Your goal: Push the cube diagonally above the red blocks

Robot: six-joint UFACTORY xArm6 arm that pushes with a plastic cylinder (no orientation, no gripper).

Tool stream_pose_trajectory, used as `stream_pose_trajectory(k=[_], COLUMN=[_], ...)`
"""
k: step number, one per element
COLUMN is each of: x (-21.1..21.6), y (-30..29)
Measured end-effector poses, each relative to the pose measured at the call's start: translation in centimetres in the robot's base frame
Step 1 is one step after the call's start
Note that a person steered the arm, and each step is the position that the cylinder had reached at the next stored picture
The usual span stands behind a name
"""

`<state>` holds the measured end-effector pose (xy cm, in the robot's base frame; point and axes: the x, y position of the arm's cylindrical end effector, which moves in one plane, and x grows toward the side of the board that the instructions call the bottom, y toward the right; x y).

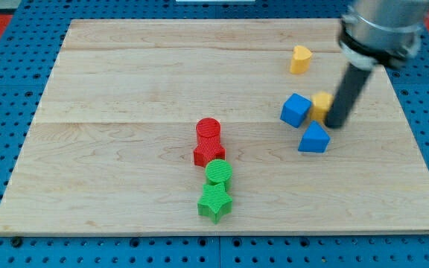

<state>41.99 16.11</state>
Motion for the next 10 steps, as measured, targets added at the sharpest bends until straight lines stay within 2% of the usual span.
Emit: stream_pose_trajectory(k=[1,2,3,4,5,6,7,8,9,10], x=[-7.3,-6.7,-2.9,-1.1,-1.0,1.1,0.1,-5.2,-7.7,-8.5], y=[-5.8,-4.7,7.3,0.0,-7.6,-5.0,-14.4,-22.8,-20.1,-25.2])
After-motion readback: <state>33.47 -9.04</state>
